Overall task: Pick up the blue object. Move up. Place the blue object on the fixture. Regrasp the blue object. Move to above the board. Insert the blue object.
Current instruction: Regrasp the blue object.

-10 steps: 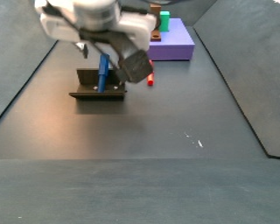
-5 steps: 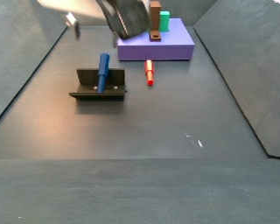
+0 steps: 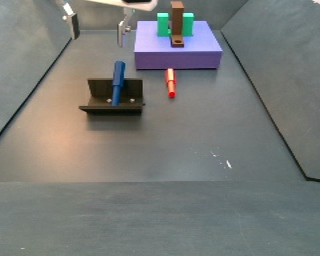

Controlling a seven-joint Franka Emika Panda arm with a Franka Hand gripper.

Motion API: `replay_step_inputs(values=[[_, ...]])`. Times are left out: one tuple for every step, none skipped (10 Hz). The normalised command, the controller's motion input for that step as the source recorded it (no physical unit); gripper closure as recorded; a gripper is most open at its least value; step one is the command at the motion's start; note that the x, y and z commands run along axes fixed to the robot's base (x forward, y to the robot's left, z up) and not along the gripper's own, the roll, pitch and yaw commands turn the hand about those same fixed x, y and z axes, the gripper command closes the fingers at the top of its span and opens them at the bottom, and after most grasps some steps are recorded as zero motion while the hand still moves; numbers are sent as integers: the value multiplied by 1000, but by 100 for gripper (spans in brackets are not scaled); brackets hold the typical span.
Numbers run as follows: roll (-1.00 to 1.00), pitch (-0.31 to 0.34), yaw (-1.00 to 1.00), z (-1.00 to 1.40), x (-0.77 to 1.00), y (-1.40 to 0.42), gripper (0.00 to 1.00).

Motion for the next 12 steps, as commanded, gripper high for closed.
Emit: replay_step_inputs(values=[[1000,49,251,-134,0,-80,0],[1000,60,317,-177,-80,-157,0],[1000,100,309,-180,-126,-180,0],[1000,126,300,-189,-149,-220,0],[1000,140,291,-183,-154,-220,0],[1000,163,286,-151,-149,-220,0],[1000,154,254,-140,-20,-223,0],[1000,111,163,-197,86,-331,0],[906,-34,14,-237,211,-366,0],[877,-126,6,-329,191,-266,0],[717,-217,20,-400,63,-97,0],[857,0,6,-300,0,0,0]])
